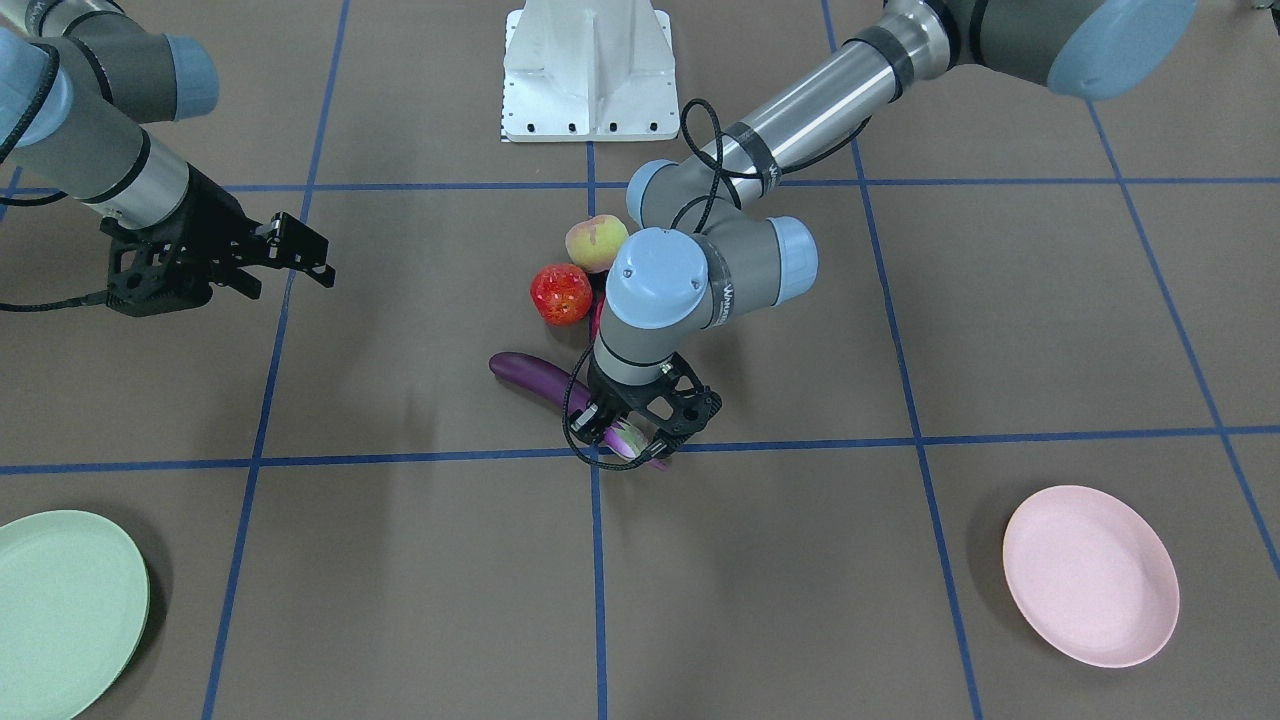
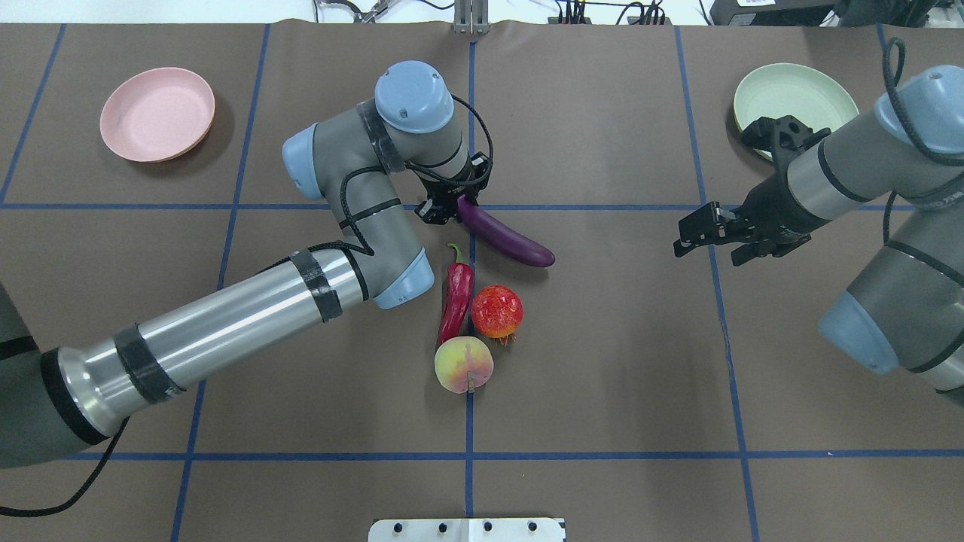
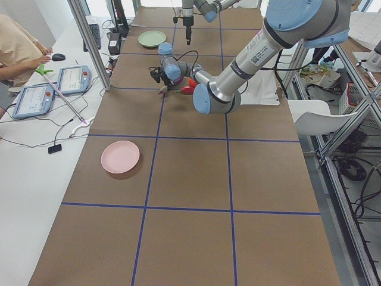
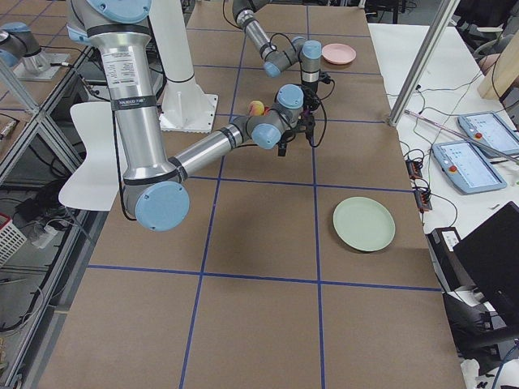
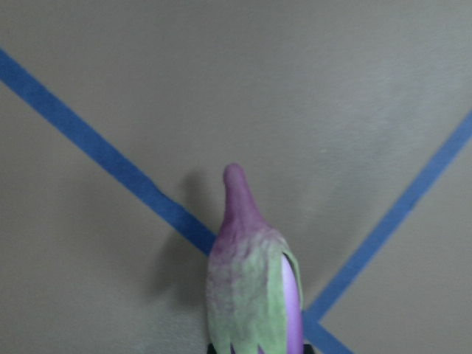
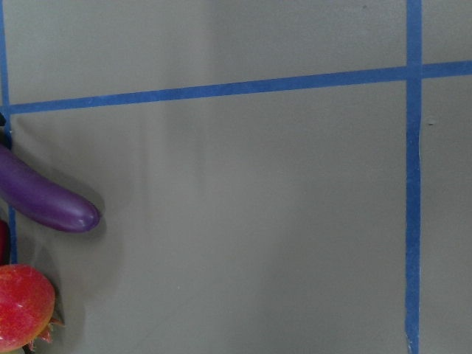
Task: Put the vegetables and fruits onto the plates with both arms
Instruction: 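Close the left gripper on the eggplant's stem end and lift it, then carry the eggplant with the left gripper onto the pink plate, then lower the right gripper onto the red pomegranate and grasp it, then carry the pomegranate to the green plate while the left gripper reaches the chili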
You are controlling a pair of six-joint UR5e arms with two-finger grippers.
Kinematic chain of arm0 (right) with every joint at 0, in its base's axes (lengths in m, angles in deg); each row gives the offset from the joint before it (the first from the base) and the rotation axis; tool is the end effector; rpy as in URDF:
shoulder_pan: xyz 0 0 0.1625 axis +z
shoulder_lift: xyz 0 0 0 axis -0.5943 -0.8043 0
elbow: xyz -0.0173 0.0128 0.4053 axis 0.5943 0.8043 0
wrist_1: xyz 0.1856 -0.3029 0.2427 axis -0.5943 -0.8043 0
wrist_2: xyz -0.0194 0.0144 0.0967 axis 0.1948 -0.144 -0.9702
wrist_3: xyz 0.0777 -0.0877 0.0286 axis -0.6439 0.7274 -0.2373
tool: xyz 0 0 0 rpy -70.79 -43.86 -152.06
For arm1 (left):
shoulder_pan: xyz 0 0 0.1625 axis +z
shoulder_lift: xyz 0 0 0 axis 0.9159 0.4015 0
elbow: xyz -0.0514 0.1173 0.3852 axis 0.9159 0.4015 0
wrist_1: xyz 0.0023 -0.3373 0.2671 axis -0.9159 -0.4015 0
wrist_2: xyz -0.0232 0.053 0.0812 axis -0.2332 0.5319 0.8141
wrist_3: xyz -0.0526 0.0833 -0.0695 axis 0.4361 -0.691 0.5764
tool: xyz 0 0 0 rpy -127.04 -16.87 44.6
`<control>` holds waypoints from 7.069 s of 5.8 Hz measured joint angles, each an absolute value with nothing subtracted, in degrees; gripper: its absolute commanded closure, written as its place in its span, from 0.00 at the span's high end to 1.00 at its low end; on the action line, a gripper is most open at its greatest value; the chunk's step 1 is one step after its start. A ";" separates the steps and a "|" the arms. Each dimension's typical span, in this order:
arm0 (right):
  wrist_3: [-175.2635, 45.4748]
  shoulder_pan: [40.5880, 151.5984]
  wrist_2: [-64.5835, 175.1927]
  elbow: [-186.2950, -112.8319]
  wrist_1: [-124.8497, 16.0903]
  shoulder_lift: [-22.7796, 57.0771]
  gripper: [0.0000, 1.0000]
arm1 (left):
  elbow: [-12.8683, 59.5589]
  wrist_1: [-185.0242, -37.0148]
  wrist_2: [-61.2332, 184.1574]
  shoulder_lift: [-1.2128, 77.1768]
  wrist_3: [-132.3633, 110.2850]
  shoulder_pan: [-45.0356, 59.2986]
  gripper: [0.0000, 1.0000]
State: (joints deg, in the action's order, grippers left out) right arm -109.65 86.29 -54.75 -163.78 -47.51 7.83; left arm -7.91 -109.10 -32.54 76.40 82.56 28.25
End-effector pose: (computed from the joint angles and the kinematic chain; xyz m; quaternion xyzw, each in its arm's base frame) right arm -0.3287 -0.4682 0.3536 -0.0194 -0.5058 0.0083 0.8624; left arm 0.6216 -0.5904 0.1754 -0.1222 0.4560 -0.3286 0.8180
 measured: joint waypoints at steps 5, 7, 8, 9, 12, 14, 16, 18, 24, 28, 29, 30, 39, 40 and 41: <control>-123.48 79.59 -48.26 -163.50 -47.53 15.41 1.00 | 5.59 -108.08 -53.32 55.74 53.59 5.44 0.00; -128.69 76.01 -44.04 -163.66 -47.59 17.16 1.00 | -5.74 -107.57 -51.46 53.84 41.31 -0.73 0.00; -129.17 75.04 -42.69 -163.69 -47.59 17.26 1.00 | -11.72 -107.55 -46.89 55.50 40.46 -1.68 0.00; -129.30 74.52 -42.16 -163.70 -47.60 17.26 1.00 | -15.89 -107.89 -41.96 57.38 42.70 -2.29 0.00; -129.34 74.14 -42.07 -163.60 -47.68 17.16 1.00 | -25.23 -116.12 -35.40 60.88 54.12 -2.89 0.71; -129.64 73.66 -41.96 -163.41 -47.68 17.29 1.00 | -26.07 -117.81 -35.08 61.24 55.08 -2.63 1.00; -132.13 71.19 -39.90 -163.05 -47.64 18.60 1.00 | -25.73 -118.12 -35.04 61.26 54.87 -2.85 1.00; -136.34 66.82 -34.51 -162.75 -47.97 20.29 1.00 | -22.99 -117.07 -35.14 61.26 54.63 -3.82 1.00; -136.70 58.40 -16.43 -155.99 -47.88 27.79 1.00 | -19.95 -115.79 -35.13 60.99 54.67 -3.41 1.00; -133.01 57.74 -13.23 -151.44 -47.74 30.59 0.87 | -19.68 -115.62 -35.13 60.92 54.76 -3.29 1.00; -133.13 57.74 -13.06 -151.03 -47.70 30.96 0.12 | -19.50 -115.60 -35.13 60.90 54.80 -3.25 1.00; -133.42 57.75 -13.04 -151.01 -47.66 31.09 0.00 | -19.32 -115.56 -35.16 60.92 54.88 -3.22 1.00; -110.66 92.49 -33.23 -137.56 -52.80 31.21 0.00 | 11.23 -87.82 -35.90 69.46 56.20 27.77 1.00; -104.47 96.88 -34.16 -133.21 -52.79 31.36 0.00 | 10.94 -87.32 -34.83 69.69 47.23 29.97 1.00; -99.26 100.07 -34.69 -129.87 -52.78 31.39 0.00 | 10.24 -87.00 -34.38 69.60 38.88 31.10 1.00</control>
